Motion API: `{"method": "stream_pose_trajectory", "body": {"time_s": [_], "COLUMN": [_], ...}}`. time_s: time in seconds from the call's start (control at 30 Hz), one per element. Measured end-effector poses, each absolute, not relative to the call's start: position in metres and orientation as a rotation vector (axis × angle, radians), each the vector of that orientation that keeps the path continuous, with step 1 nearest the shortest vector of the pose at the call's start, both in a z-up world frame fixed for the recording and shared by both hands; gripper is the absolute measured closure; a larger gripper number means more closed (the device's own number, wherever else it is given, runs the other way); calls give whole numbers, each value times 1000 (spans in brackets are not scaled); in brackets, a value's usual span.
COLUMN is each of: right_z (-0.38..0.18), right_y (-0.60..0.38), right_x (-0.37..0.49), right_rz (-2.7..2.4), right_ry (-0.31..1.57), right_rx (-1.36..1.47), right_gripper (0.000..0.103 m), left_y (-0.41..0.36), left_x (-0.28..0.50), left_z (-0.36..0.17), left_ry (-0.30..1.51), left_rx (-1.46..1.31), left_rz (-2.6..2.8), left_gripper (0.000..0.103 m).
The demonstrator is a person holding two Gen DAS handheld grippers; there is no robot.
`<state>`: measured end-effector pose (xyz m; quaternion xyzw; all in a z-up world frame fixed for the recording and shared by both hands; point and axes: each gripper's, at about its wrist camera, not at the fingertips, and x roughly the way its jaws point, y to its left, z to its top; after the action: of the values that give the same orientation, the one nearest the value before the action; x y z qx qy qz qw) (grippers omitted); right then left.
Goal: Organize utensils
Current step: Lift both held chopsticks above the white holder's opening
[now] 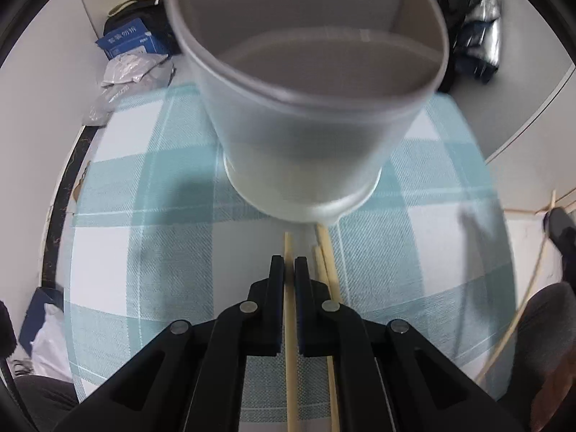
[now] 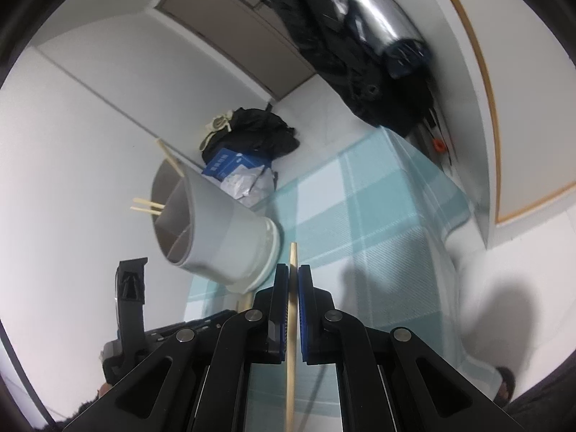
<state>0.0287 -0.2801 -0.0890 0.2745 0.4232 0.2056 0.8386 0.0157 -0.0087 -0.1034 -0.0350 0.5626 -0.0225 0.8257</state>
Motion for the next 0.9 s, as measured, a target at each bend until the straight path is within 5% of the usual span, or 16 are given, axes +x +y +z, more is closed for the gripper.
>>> {"method": "stream_pose_trajectory", "body": {"time_s": [0.9], "right_z": [-19], "right_y": [-176], "right_x": [-7], "right_rz": [532], "right_ry": [674], "right_rx": [181], "right_gripper": [99], "left_y": [17], "left_x": [-13], "left_z": [-9], "left_ry": [791], "left_rx": [-297], "left_rz": [-167], "left_gripper": [102]}}
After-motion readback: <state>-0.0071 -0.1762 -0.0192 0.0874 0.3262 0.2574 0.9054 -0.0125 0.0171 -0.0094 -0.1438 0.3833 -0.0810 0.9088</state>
